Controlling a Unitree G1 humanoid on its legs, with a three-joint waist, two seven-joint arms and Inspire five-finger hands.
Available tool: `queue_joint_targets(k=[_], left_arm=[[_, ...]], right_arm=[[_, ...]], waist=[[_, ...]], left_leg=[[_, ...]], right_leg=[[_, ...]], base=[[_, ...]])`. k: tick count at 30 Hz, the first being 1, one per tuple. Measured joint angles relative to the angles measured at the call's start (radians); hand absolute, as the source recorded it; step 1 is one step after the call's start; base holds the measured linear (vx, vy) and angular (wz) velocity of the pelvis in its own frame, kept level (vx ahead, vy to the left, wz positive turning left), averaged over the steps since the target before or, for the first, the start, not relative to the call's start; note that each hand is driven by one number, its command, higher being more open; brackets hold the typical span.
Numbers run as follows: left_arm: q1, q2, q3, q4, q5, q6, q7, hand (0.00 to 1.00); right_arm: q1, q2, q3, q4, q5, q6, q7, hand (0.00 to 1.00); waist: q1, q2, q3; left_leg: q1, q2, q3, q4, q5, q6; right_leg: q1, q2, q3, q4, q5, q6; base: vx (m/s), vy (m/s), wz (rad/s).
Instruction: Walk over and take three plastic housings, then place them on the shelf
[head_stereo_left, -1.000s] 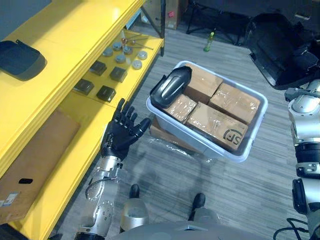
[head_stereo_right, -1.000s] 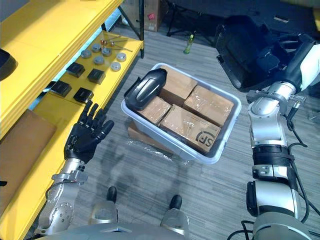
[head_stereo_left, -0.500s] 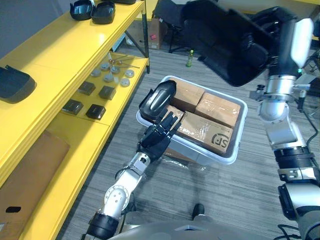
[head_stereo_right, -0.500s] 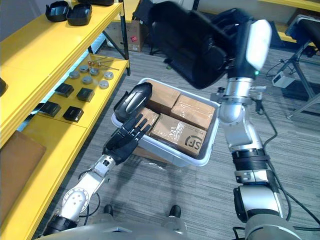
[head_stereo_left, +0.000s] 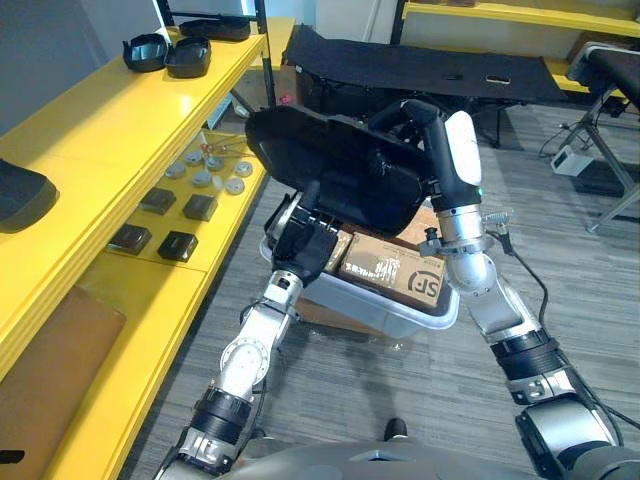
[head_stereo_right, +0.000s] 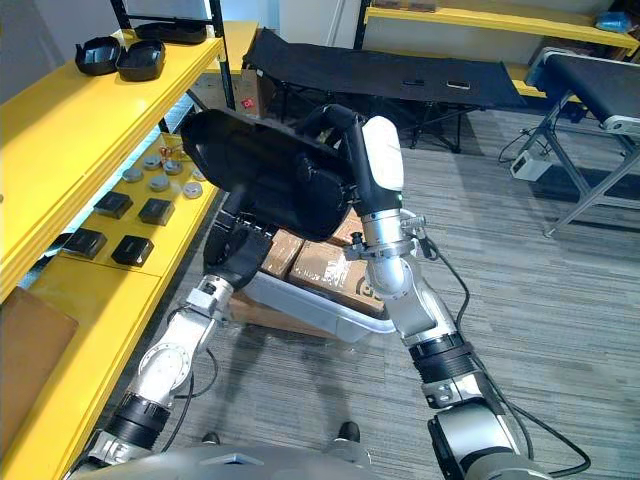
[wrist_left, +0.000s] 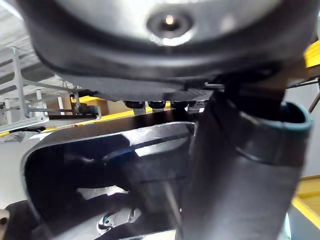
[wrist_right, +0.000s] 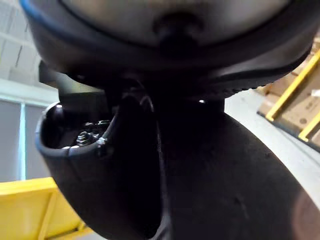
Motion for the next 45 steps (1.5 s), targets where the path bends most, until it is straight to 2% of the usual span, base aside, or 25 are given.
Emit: queue_joint_targets(k=[7,8,20,21,27,28,33,35,37,41,45], left_arm=[[-0.004,-0.003,0.0,0.008,-0.019,-0.033,0.029,1.0],[-0.004,-0.003,0.0,0.008,-0.019,-0.035,0.035,0.0],[-0.004,-0.006,-0.032,0.008,-0.076,-0.095,0.089,0.0],[-0.004,-0.006,-0.035,0.008,-0.083,-0.101,0.096,0.0],[-0.003,-0.007,-0.057,0.008,-0.069,-0.184,0.099,0.0],[-0.003,-0.006,-0.059,0.008,-0.068,-0.191,0.099,0.0],[0.0,-0.006,-0.054,0.008,-0.063,-0.233,0.099,0.0],[0.0,-0.006,-0.036,0.008,-0.021,-0.255,0.113,0.0],[0.0,-0.006,-0.018,0.008,0.028,-0.256,0.135,0.0],[0.002,-0.007,0.016,0.006,0.092,-0.266,0.178,0.0],[0.002,-0.02,0.057,0.002,0.263,-0.276,0.256,0.0]], right_arm=[[0.024,0.05,0.055,-0.002,0.025,-0.041,0.03,0.0],[0.03,0.051,0.063,-0.005,0.037,-0.041,0.03,0.0],[0.098,0.098,0.125,-0.008,0.085,-0.048,0.0,0.0],[0.106,0.099,0.131,-0.008,0.086,-0.066,0.0,0.0],[0.132,0.147,0.149,-0.009,0.09,-0.078,-0.018,0.0],[0.136,0.158,0.149,-0.009,0.09,-0.077,-0.018,1.0],[0.158,0.162,0.174,-0.009,0.09,-0.089,-0.015,1.0],[0.186,0.162,0.208,-0.013,0.093,-0.11,-0.005,1.0],[0.202,0.162,0.212,-0.028,0.095,-0.107,0.021,1.0],[0.216,0.162,0.224,-0.025,0.137,-0.078,0.075,1.0],[0.265,0.167,0.226,-0.004,0.248,-0.025,0.142,1.0]], waist=[[-0.009,-0.001,-0.01],[-0.009,-0.001,-0.012],[-0.011,-0.004,-0.039],[-0.012,-0.004,-0.04],[-0.013,-0.009,-0.044],[-0.012,-0.011,-0.045],[-0.01,-0.029,-0.056],[-0.012,-0.036,-0.061],[-0.011,-0.038,-0.062],[-0.008,-0.04,-0.063],[-0.009,-0.045,-0.067]], left_leg=[[0.014,0.0,0.0,-0.001,-0.001,0.0],[0.014,0.0,0.0,-0.001,-0.001,0.0],[0.014,0.0,-0.005,0.0,-0.002,-0.002],[0.015,0.001,-0.005,0.0,-0.002,-0.002],[0.016,0.002,-0.006,0.0,-0.002,-0.002],[0.016,0.002,-0.006,0.0,-0.002,-0.002],[0.016,0.002,-0.006,0.0,-0.003,-0.003],[0.016,0.002,-0.006,0.0,-0.004,-0.004],[0.017,0.002,-0.006,0.0,-0.004,-0.004],[0.017,0.002,-0.007,0.0,-0.004,-0.004],[0.018,0.002,-0.007,0.0,-0.004,-0.004]], right_leg=[[0.014,0.0,-0.001,-0.001,0.0,0.0],[0.014,0.0,-0.001,-0.001,0.0,0.0],[0.02,0.0,-0.014,-0.002,0.0,-0.003],[0.02,0.0,-0.015,-0.002,0.0,-0.004],[0.021,0.001,-0.019,-0.002,-0.003,-0.009],[0.022,0.001,-0.019,-0.002,-0.003,-0.009],[0.022,0.001,-0.022,-0.002,-0.005,-0.012],[0.022,0.002,-0.022,-0.002,-0.006,-0.013],[0.023,0.001,-0.023,-0.002,-0.006,-0.013],[0.024,0.002,-0.025,-0.002,-0.008,-0.017],[0.024,0.002,-0.025,-0.002,-0.009,-0.018]], base=[[0.0,0.002,0.0],[0.0,0.0,0.0],[0.0,0.001,0.0],[0.0,0.0,0.0],[0.0,0.0,0.0],[0.0,0.0,0.0],[0.0,0.0,0.0],[0.0,0.0,0.0],[0.0,0.0,0.0],[0.0,0.0,0.0],[0.0,0.0,0.0]])
